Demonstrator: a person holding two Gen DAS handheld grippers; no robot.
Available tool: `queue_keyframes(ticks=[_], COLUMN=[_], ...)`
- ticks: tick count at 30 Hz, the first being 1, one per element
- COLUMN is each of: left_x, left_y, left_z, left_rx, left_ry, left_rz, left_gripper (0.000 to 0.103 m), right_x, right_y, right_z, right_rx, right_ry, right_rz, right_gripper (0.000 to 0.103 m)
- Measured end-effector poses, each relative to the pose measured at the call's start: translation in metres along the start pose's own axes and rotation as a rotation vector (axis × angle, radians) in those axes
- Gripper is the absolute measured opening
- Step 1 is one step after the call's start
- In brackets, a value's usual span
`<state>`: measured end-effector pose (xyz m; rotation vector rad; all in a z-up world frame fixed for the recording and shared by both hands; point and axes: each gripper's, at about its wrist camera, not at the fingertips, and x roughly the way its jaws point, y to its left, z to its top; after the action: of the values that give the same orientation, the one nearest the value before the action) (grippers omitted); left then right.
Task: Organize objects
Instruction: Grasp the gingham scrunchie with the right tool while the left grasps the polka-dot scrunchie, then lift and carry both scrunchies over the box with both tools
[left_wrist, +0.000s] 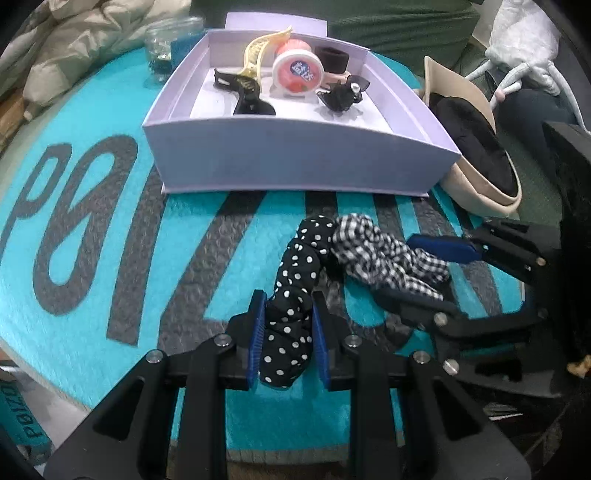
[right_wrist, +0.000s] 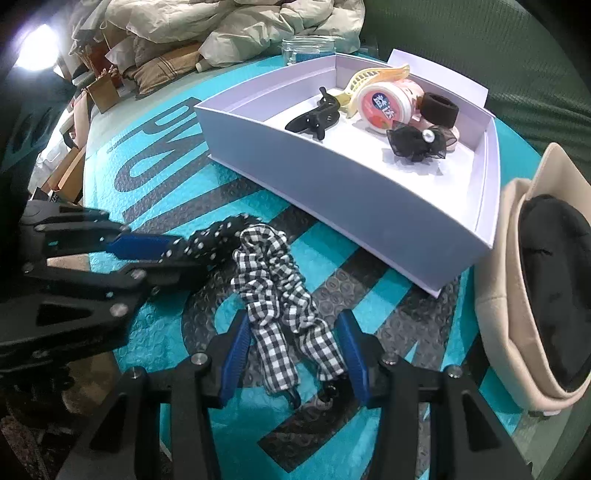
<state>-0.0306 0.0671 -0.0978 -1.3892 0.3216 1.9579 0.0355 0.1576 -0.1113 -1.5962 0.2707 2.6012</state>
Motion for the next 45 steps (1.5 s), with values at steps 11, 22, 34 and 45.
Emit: queue_keyframes(ticks=[11,22,34,45], left_x=[0.000,-0.002,-0.019,-0.047], left_y=[-0.006,-0.011,-0.002,-0.003], left_z=[-0.006,-0.009,-0.014,-0.015], left_rx=[0.036,0.036,-0.021,-0.029], left_ry=[-0.037,-0.058,-0.044,-0.076], left_rz=[0.005,0.061,0.021,0.012], left_gripper=[0.026,0.020,0.015,0.015], right_x=[0.001,0.001,-0.016,-0.043], right_y=[0.010,0.012,0.026,0.042], right_z=[0.000,0.000,0.002,0.008], right_rx=[-0.040,-0.033,-0.064,-0.116], right_ry=[-0.008,-0.014,-0.012,-0.036], right_rz=[0.018,0.034,0.042,0.039], right_gripper=[0.033,0.026,0.021,0.021])
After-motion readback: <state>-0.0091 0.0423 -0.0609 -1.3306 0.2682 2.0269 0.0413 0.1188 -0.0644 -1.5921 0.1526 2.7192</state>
